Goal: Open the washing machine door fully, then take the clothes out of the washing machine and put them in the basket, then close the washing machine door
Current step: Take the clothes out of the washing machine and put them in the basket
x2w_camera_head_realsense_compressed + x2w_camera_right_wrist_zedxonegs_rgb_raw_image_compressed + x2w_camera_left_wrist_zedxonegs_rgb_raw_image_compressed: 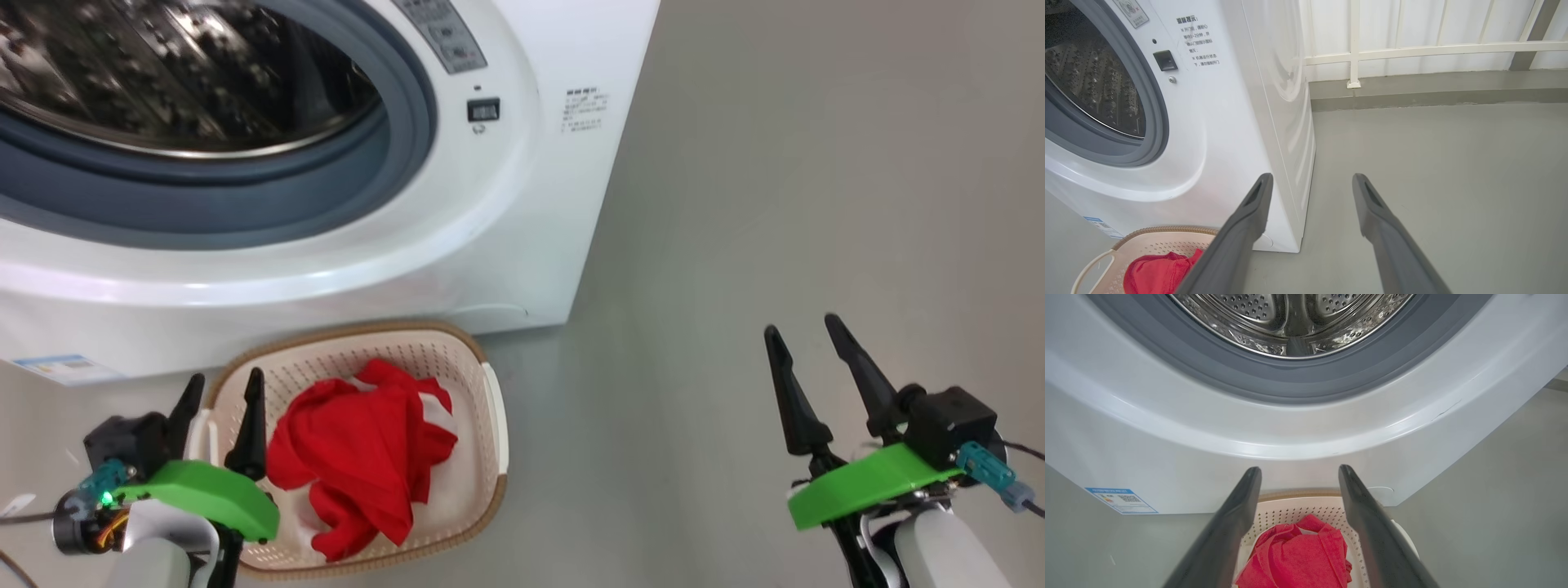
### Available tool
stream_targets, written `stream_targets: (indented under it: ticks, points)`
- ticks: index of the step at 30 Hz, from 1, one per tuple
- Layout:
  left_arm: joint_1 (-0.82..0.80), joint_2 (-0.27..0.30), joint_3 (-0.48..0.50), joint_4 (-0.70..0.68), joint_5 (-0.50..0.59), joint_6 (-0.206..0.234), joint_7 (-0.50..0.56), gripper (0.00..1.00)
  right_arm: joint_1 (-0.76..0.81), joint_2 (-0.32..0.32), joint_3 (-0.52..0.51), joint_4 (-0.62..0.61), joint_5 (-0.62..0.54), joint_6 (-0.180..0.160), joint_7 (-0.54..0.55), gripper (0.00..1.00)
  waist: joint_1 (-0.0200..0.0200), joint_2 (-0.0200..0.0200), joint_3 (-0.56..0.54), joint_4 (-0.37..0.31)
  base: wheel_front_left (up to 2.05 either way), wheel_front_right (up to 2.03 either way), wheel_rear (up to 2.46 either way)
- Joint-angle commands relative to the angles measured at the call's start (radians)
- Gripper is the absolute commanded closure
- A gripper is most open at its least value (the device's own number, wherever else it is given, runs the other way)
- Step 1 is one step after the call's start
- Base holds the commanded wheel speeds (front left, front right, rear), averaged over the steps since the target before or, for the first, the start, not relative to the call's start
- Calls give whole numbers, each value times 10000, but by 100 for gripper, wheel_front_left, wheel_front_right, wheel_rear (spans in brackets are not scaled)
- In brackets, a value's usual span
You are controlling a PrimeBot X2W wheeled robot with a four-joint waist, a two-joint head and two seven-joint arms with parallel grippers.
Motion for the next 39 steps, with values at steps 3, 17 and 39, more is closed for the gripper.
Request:
stream_targets:
  ticks: [3, 17, 39]
  points:
    - [538, 142, 620, -915, 376, -57, -122, 0, 364, -231, 171, -170, 68, 48, -63, 0, 0, 0, -883, 284, 0, 0, 0]
    - [2477, -289, 1510, -3707, 1210, -57, -122, 0, 1176, -481, 63, -210, 232, 48, -63, 0, 0, 0, -1863, 394, 0, 0, 0]
    - [4562, -649, 2007, -5698, 1194, -57, -122, 0, 1967, -592, -258, -401, 287, 48, -63, 0, 0, 0, -2291, 352, 0, 0, 0]
